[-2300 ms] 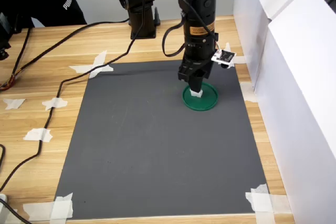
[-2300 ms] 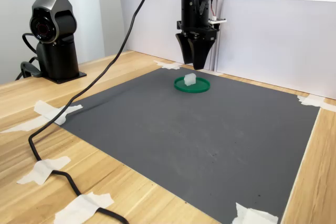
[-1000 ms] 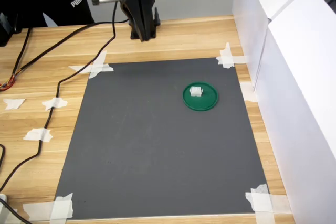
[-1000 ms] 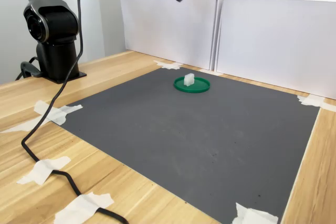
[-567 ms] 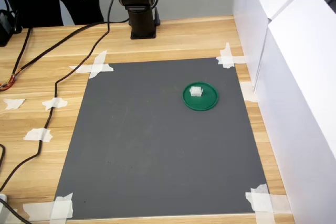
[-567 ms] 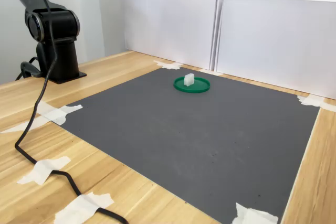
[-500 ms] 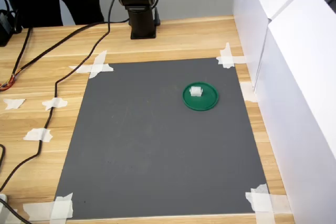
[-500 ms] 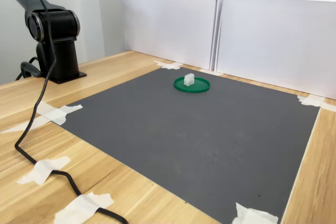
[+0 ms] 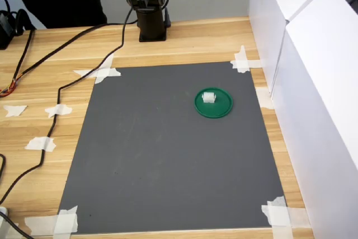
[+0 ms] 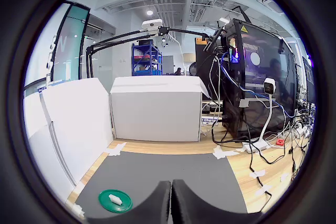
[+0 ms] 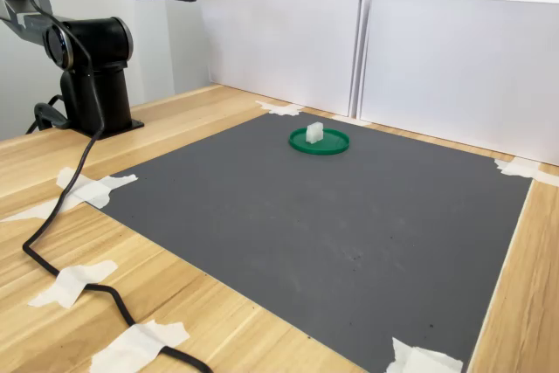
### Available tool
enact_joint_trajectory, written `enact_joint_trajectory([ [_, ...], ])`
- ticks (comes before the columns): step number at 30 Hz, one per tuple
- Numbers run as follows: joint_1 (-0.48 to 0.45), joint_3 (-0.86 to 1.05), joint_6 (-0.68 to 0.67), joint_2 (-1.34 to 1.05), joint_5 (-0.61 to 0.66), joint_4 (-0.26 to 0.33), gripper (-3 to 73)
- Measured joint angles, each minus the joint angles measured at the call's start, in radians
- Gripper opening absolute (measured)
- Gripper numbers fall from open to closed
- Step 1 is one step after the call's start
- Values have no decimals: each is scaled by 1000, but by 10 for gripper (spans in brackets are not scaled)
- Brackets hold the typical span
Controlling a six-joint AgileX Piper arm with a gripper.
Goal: Grasp a white terminal and put it on the green lid.
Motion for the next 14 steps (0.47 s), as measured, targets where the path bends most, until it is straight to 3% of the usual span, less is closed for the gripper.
enact_joint_trajectory([
  [14,0,22,0,-1,7,0,-16],
])
